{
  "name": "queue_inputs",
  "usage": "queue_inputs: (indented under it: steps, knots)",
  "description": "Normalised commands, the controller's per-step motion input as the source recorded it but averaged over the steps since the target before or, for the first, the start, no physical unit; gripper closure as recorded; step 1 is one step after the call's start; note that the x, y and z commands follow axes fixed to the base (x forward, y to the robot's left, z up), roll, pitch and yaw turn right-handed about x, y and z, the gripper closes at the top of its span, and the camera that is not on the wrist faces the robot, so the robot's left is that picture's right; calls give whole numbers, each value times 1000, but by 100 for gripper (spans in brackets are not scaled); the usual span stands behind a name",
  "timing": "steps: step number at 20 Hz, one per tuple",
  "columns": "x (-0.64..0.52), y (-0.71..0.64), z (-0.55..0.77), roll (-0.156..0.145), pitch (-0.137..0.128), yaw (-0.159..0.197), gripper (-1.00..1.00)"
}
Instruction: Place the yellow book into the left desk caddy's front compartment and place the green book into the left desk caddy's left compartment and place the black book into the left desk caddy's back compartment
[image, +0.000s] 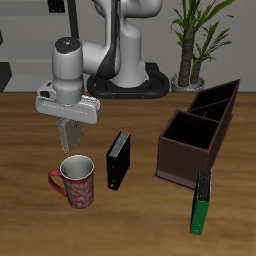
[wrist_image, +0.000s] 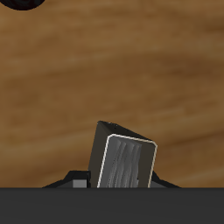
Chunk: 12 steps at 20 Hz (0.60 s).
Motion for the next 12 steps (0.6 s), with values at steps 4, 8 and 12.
queue_inputs:
  steps: [4, 8, 12]
  knots:
    - [-1, 142, 185, -5, -29, -1, 100]
    - [-78, 285, 245, -5, -15, -40, 100]
    - [-120, 515, 294, 52, 26, 5, 100]
